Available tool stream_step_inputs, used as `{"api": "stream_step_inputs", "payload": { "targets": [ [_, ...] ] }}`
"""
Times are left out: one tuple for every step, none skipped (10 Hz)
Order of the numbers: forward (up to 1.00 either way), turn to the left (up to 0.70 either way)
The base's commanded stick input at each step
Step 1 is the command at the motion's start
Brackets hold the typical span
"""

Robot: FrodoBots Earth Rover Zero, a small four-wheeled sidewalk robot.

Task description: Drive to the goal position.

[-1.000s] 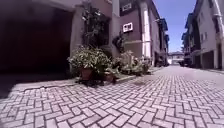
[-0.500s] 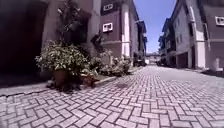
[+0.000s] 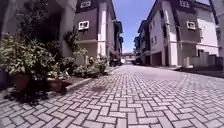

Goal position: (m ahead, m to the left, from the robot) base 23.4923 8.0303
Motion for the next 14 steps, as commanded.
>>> {"api": "stream_step_inputs", "payload": {
  "targets": [
    [0.70,-0.35],
    [0.70,-0.35],
    [0.70,-0.35],
    [0.70,0.00],
    [0.70,0.00],
    [0.70,0.00],
    [0.70,0.00],
    [0.70,0.00],
    [0.70,0.00],
    [0.70,0.00],
    [0.70,0.00],
    [0.70,0.00],
    [0.70,0.00],
    [0.70,0.00]
  ]
}}
